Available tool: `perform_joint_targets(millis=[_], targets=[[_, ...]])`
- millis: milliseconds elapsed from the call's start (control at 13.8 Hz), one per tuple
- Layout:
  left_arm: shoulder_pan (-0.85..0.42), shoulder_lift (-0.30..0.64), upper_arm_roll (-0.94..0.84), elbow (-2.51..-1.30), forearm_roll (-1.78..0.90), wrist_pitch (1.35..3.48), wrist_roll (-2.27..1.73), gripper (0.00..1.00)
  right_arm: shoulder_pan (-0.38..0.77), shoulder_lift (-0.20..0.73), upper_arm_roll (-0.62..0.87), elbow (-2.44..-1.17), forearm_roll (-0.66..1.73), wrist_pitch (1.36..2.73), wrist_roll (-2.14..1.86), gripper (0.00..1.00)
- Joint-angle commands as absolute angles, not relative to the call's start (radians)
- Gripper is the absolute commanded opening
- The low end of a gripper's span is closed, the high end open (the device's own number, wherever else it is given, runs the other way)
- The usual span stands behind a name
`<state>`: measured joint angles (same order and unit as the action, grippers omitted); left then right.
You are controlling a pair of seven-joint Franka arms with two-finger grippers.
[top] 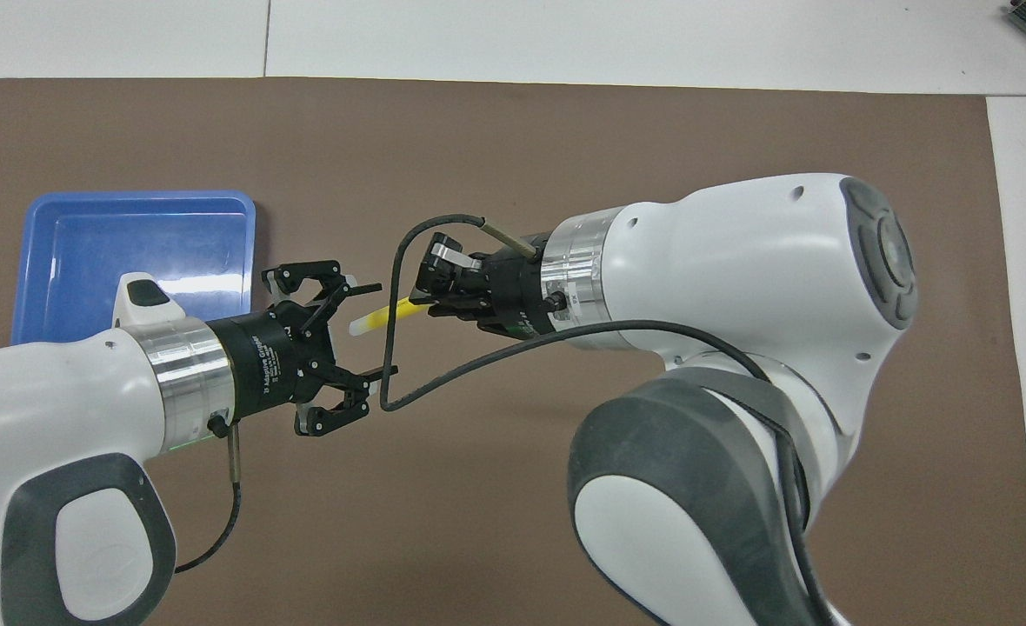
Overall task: Right arm passes pens to left for tray arrangement
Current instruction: 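Close the left gripper on the yellow pen and open the right gripper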
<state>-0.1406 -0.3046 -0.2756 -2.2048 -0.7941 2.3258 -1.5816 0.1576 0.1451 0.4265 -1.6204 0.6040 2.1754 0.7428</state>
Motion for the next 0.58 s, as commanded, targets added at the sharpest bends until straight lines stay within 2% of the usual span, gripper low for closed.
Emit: perform_joint_targets(millis=[0,145,363,508], targets=[[-0.16,-0.325,-0.268,-2.235,-0.813,2.358,-1.589,0.78,0.15,0.15,0.437,-1.618,0.623,2.191,0.756,0.0],[-0.161,-0.322,-0.268,-2.233,-0.813,2.373,-1.589,0.58,0.15,0.15,0.437,-1.618,0.623,2.191,0.755,0.0],[-0.161,-0.313,-0.27,-2.224,-0.813,2.379,-1.589,0.18,0.15,0.15,0.437,-1.618,0.624,2.191,0.755,0.0],[-0.161,-0.311,-0.27,-2.223,-0.813,2.384,-1.588,0.0,0.15,0.15,0.437,-1.618,0.624,2.191,0.753,0.0]])
